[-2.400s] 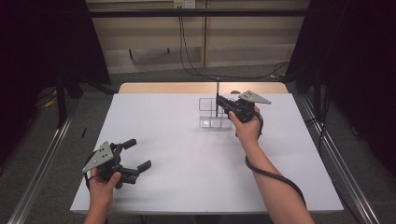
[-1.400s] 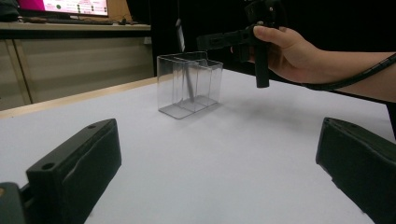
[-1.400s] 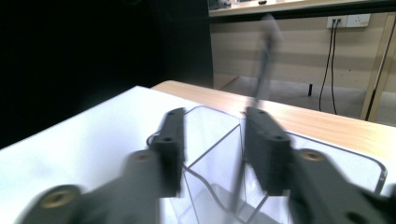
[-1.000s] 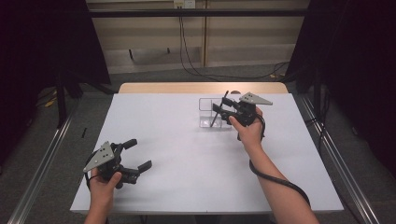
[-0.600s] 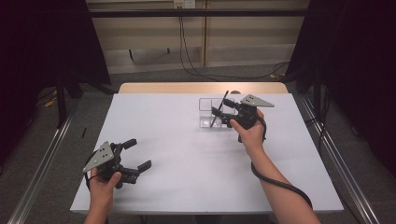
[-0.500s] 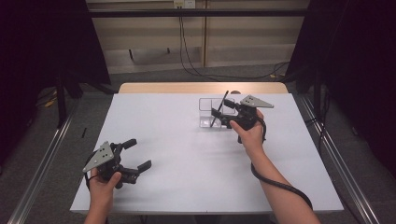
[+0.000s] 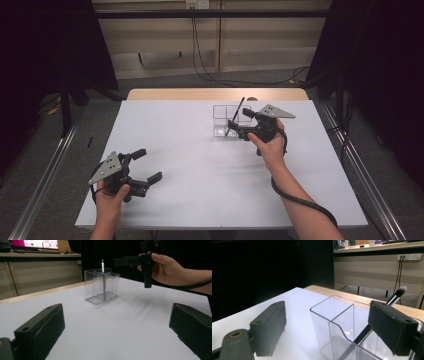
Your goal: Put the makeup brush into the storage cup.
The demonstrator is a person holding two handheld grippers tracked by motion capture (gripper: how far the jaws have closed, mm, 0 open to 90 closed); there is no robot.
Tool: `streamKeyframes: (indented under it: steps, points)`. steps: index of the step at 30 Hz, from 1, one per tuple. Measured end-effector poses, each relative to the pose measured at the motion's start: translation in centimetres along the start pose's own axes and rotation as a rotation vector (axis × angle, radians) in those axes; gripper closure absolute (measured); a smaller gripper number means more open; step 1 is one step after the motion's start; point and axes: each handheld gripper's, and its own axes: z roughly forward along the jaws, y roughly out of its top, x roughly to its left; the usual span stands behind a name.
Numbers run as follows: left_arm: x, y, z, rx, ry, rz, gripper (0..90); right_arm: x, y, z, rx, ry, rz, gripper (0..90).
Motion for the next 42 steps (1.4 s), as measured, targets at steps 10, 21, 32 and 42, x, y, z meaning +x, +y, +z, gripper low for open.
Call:
streamKeyframes:
  steps: [10,21,32,42]
  points:
    - [0.1,0.0,0.4,0.0,-0.006,0.003,0.0,0.1,-0.2,-0.8,0.004,0.006,-0.009,12.3]
    - [0.1,0.0,0.5,0.003,-0.007,0.001,0.0,0.2,-0.4,-1.6,0.015,0.011,-0.02,11.2]
    - [0.1,0.0,0.4,0.004,-0.005,0.0,0.0,0.2,-0.7,-2.5,0.031,0.023,-0.033,8.9]
    - [0.1,-0.1,0.5,0.007,-0.007,0.002,0.0,0.2,-1.0,-3.3,0.033,0.03,-0.044,7.1]
